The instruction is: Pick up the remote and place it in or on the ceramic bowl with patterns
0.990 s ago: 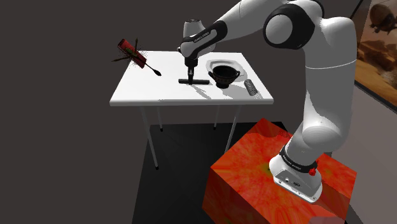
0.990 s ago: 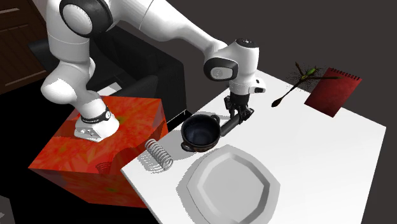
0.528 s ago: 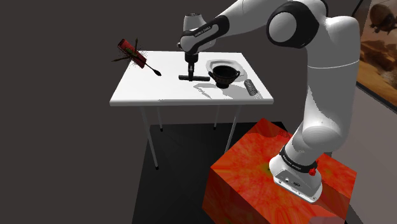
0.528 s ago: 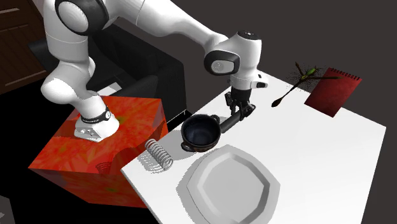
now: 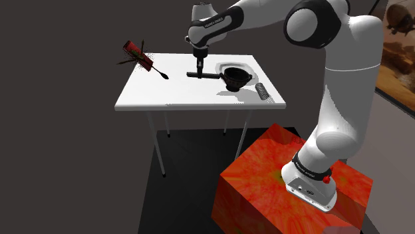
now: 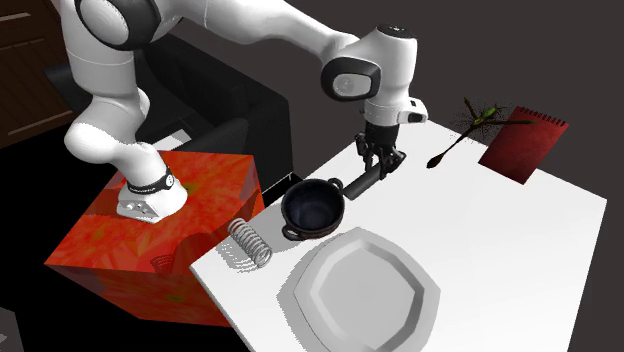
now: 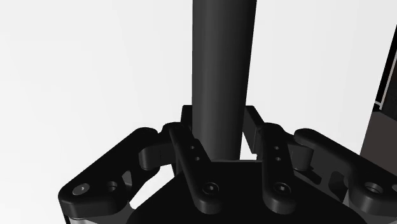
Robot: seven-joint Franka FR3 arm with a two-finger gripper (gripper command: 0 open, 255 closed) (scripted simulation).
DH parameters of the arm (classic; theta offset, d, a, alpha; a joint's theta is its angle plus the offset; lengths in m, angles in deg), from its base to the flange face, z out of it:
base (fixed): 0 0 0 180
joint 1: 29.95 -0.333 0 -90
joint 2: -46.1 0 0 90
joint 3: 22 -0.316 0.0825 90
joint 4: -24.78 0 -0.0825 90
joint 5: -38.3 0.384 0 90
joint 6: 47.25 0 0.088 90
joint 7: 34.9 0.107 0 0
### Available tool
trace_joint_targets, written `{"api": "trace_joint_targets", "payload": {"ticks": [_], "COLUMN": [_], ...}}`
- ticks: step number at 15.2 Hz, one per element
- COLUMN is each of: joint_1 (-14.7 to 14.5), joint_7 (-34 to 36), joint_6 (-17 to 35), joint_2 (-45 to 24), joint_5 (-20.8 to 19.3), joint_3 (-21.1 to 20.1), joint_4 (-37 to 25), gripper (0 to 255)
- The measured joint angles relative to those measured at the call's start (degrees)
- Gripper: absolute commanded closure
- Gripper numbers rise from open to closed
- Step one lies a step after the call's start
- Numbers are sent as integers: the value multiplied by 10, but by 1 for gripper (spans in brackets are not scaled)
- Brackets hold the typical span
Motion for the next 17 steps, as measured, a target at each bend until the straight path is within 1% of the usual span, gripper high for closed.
{"api": "trace_joint_targets", "payload": {"ticks": [17], "joint_1": [0], "joint_7": [-2], "joint_6": [-118], "joint_2": [32], "joint_5": [-2], "joint_3": [2], "joint_4": [-87], "gripper": [255]}}
